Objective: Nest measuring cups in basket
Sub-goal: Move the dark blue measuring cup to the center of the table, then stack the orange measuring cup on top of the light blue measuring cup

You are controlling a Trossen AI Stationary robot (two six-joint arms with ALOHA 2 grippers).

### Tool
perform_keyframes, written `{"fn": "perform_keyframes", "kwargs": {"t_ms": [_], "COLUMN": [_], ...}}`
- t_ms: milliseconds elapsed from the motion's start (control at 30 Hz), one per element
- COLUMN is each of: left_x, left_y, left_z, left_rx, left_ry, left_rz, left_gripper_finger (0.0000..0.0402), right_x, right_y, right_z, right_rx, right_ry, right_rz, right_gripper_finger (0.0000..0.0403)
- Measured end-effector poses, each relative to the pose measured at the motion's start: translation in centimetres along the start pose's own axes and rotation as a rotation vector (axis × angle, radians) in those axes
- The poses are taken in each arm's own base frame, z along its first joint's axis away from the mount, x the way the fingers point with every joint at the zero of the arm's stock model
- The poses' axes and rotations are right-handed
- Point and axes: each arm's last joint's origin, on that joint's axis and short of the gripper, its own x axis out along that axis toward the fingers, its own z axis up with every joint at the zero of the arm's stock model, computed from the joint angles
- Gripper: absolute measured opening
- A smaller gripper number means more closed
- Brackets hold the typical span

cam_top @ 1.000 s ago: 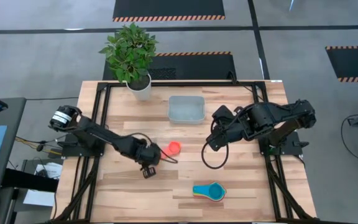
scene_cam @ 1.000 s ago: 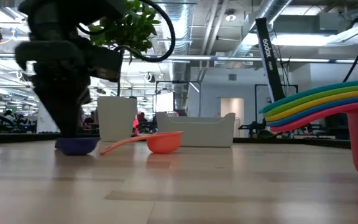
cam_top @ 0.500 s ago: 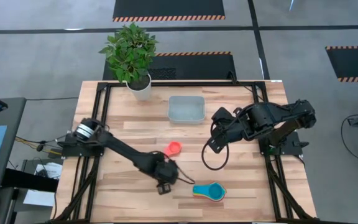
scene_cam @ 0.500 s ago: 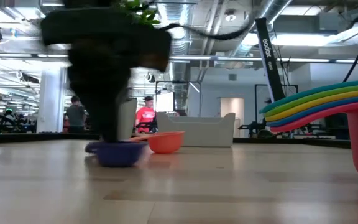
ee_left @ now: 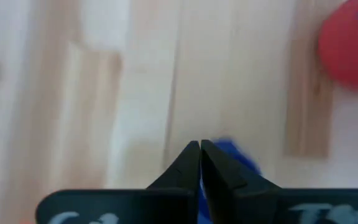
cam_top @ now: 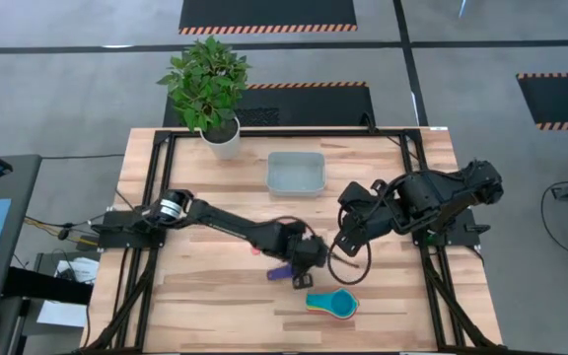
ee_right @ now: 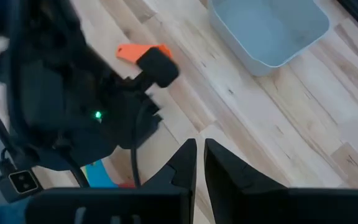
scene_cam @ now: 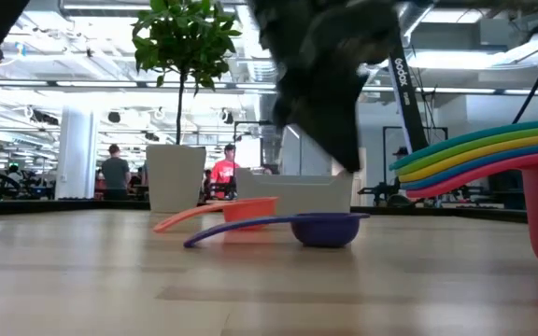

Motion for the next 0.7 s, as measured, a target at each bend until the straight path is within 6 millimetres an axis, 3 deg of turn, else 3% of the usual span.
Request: {"fn": "perform_keyframes", "kwargs": {"t_ms": [167, 367, 533, 700], "left_x": [-3.6, -5.4, -3.6, -1.3], "left_y": [0.7, 1.8, 3.3, 4.8], "left_z": [0.9, -1.4, -2.0, -3.2], "left_rx": [0.009, 0.100, 0.150, 0.133], "left_ry": [0.093, 0.330, 0.390, 0.432], "left_rz": [0.056, 0.303, 0.364, 0.386], "left_gripper_finger": [0.0002, 0.0002, 0.0002, 0.0002], "right_x": [-0.2, -0.3, -0.5, -3.7], "right_y": [0.2, 0.2, 0.2, -0.7], "right_z": [-0.4, -0.4, -0.4, -0.1], "right_rx": [-0.014, -0.017, -0.013, 0.015], "right_ry": [0.002, -0.001, -0.027, -0.210], "right_rz": [0.008, 0.013, 0.004, 0.023], "right_gripper_finger": [0.0056, 0.0056, 0.0056, 0.0056]}}
